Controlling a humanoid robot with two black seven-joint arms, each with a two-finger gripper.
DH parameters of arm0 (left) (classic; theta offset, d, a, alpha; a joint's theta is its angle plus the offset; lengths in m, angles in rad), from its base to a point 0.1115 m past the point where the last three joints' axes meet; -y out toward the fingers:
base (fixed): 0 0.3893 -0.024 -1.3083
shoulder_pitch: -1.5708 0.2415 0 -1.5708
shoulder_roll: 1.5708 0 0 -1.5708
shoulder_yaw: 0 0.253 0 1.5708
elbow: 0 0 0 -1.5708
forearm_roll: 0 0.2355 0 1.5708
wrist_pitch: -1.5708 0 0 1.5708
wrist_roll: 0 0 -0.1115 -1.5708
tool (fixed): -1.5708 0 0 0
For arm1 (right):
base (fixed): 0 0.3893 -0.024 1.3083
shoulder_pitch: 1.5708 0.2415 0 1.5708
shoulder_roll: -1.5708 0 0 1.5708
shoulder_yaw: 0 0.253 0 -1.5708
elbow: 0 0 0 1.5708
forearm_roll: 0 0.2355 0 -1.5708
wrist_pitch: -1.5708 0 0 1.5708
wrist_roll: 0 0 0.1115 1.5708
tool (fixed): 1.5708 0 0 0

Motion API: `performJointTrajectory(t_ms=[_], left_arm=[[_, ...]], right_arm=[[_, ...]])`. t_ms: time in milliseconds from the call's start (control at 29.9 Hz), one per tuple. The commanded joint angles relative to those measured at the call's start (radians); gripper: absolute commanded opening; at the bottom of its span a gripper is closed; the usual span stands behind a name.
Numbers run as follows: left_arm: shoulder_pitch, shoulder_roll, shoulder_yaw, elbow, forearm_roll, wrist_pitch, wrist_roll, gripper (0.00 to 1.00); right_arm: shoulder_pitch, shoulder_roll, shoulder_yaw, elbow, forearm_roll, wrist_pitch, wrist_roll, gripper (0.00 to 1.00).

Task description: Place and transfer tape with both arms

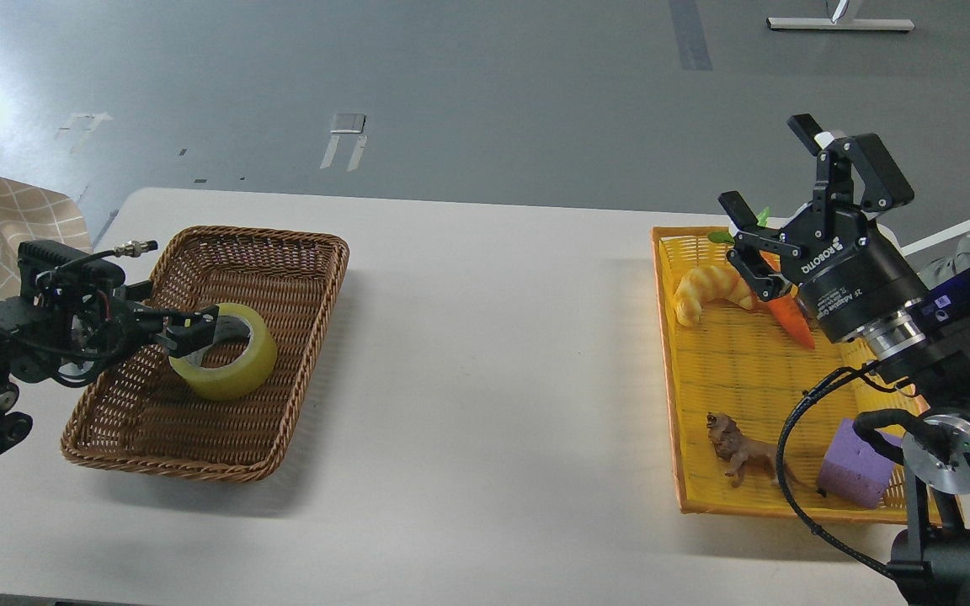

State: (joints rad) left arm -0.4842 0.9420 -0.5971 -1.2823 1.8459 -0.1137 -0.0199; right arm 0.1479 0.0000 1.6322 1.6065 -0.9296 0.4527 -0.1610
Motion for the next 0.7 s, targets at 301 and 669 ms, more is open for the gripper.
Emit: performJointTrajectory(t_ms=[301,669], left_arm=[[-0.001,-0.300,-0.197,0.021,-0.512,0.226,0.006,0.98],[0.012,-0.675,-0.420,-0.017,-0.789,0.224,-0.101,0.98]], right_arm=[[0.027,0.000,-0.002,-0.003,0.002,0.014,0.000,1.00],[0.145,-0.005,-0.002,-0.013,-0.002,0.017,-0.002,1.00]])
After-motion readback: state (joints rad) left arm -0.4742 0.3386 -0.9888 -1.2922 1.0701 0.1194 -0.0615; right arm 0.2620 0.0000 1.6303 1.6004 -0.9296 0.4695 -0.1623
